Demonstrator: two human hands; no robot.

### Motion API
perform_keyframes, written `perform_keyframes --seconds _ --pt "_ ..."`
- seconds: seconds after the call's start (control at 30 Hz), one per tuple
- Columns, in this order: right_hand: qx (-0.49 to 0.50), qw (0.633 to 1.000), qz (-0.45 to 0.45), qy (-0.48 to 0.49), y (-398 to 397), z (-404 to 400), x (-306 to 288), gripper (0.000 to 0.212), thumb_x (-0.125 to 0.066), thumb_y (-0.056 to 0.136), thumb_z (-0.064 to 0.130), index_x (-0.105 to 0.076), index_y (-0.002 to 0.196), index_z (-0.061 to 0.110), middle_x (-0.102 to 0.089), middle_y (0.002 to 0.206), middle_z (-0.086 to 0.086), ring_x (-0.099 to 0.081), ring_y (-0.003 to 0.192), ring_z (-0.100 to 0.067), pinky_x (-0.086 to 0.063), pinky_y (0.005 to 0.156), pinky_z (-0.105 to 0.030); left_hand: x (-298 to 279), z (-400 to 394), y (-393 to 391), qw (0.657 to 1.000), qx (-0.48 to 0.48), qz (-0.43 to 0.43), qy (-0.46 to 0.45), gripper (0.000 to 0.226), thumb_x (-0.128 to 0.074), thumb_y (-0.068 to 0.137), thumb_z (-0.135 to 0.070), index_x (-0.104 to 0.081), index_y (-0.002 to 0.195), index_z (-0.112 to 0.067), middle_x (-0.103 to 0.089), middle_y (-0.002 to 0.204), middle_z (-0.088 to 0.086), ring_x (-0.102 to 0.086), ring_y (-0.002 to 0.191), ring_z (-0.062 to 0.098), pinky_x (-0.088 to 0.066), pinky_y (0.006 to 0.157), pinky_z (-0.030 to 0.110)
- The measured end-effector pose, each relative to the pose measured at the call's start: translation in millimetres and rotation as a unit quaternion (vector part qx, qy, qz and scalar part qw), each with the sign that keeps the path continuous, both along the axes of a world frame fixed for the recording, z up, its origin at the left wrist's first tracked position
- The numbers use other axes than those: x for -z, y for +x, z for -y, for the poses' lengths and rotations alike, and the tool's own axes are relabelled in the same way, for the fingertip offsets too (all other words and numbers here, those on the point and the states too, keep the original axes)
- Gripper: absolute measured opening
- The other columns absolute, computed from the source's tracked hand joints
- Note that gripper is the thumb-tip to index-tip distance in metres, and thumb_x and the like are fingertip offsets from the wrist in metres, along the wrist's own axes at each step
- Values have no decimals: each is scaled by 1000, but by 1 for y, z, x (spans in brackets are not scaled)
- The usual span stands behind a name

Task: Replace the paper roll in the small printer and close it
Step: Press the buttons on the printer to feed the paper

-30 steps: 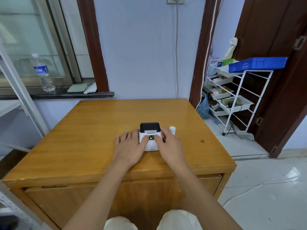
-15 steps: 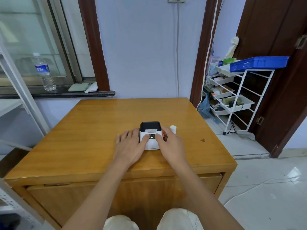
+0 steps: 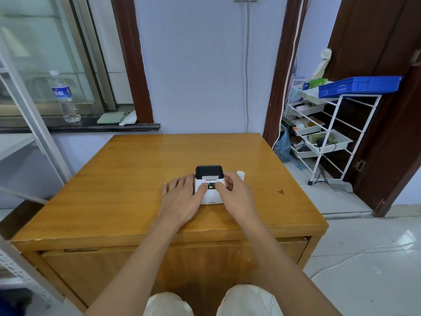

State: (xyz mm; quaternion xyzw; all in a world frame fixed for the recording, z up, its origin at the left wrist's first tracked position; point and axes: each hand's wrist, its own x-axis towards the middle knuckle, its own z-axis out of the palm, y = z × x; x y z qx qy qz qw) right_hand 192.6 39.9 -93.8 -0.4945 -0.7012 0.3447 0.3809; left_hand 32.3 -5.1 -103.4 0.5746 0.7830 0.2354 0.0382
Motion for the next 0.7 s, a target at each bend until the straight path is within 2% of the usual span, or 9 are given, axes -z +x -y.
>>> perform_keyframes --seconds 0.13,0.3,0.57,0.7 --pt "-16 999 -15 -25 1 -3 -6 30 -62 97 29 -62 126 31 -69 105 20 -68 99 -9 -60 91 -45 1 -1 0 1000 -4 3 -2 70 -20 97 -65 -43 150 -26 -54 153 -2 -33 149 22 -15 124 53" --pt "1 1000 -1 6 1 8 -1 39 -54 92 44 -62 129 35 -73 109 16 -69 97 -11 -60 86 -44 1 -1 -1 1000 -5 0 -6 84 -9 88 -72 -42 150 -27 -53 154 -2 -32 151 22 -17 123 53" --pt "4 1000 -3 8 2 8 -3 37 -57 95 40 -64 131 35 -74 108 16 -69 97 -10 -59 88 -44 1 -1 0 1000 -6 7 -11 81 -11 89 -71 -41 151 -27 -52 155 -2 -31 151 23 -15 124 53" --pt "3 1000 3 7 3 8 -4 40 -58 97 40 -62 136 33 -73 117 16 -68 107 -11 -58 94 -41 1 -1 1 1000 -4 6 -6 81 -11 88 -70 -43 149 -27 -54 153 -3 -32 149 21 -16 123 53"
